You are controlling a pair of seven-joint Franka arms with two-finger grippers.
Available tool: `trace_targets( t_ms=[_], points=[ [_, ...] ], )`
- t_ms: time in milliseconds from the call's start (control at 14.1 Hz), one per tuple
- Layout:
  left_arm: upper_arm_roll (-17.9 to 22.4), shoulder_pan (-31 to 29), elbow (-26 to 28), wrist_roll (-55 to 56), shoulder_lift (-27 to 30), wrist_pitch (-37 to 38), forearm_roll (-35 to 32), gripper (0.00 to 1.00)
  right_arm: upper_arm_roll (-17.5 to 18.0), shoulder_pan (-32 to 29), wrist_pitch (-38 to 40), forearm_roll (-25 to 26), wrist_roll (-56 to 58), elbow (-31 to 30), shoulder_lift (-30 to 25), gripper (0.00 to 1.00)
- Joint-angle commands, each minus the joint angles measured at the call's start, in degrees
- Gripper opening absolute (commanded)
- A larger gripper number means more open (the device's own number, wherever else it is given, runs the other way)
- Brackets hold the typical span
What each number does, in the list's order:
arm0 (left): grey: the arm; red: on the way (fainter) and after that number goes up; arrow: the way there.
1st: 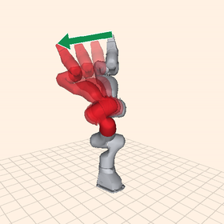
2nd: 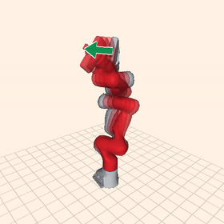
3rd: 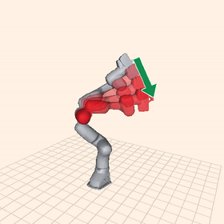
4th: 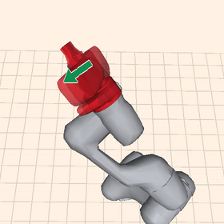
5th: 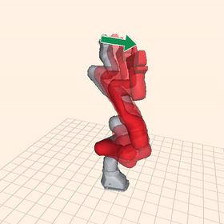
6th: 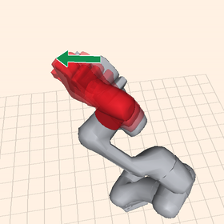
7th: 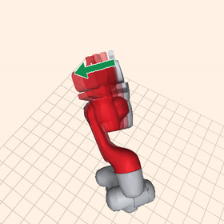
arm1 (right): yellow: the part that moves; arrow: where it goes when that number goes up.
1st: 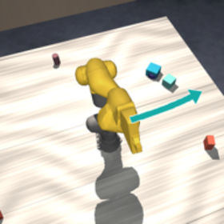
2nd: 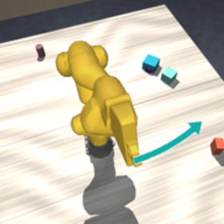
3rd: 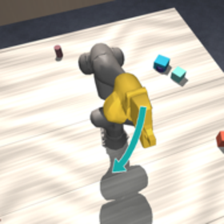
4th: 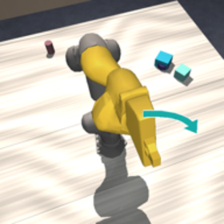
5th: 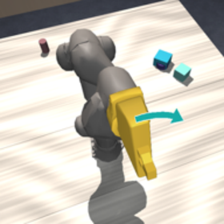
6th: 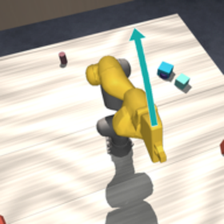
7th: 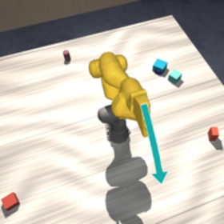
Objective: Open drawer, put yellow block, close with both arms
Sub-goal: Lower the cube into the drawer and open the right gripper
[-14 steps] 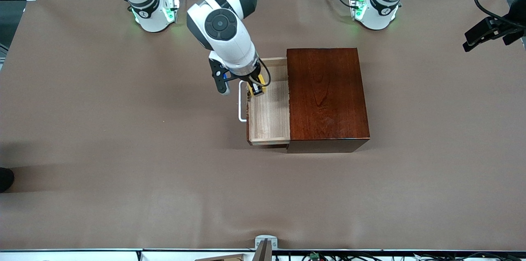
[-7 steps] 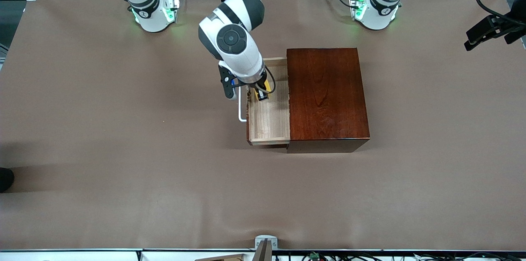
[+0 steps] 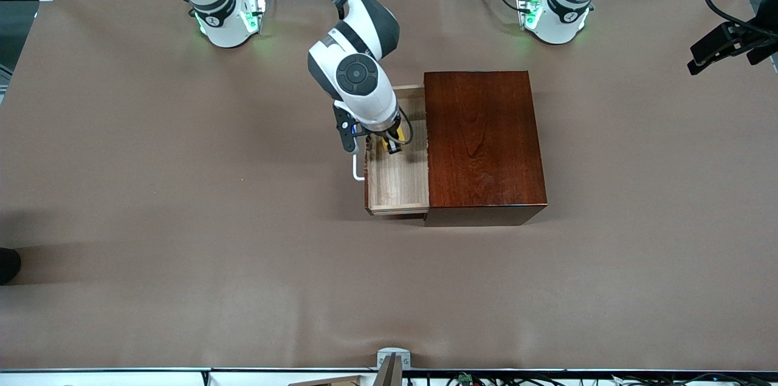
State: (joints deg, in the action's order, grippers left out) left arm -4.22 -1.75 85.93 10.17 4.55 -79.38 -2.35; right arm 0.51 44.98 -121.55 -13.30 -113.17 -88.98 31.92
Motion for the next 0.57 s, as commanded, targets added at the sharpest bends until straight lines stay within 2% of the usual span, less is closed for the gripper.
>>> trace_targets(
  t_ms=[0,142,213,355,497],
  points=[
    [-0.3,-0.6,0.3,-0.8,0.5,0.0,0.0,1.00,-0.6,0.0,0.2,-1.1,-0.2,0.1,0.6,0.12],
    [-0.4,-0.5,0.2,-0.7,0.5,0.0,0.0,1.00,-0.7,-0.4,0.5,-1.2,-0.2,0.7,0.3,0.68],
    [-0.5,-0.5,0.2,-0.7,0.5,-0.3,0.2,1.00,-0.7,-0.4,0.7,-1.1,-0.6,1.3,0.2,1.00],
    [-0.6,-0.1,0.2,-0.4,0.5,-0.7,0.4,1.00,-1.0,0.2,3.5,-0.5,-1.2,3.8,-0.4,1.00],
    [-0.7,0.4,0.2,-0.1,-0.2,-1.4,0.6,1.00,-1.2,-0.9,13.0,-0.3,-0.8,10.1,-0.2,1.00]
  ],
)
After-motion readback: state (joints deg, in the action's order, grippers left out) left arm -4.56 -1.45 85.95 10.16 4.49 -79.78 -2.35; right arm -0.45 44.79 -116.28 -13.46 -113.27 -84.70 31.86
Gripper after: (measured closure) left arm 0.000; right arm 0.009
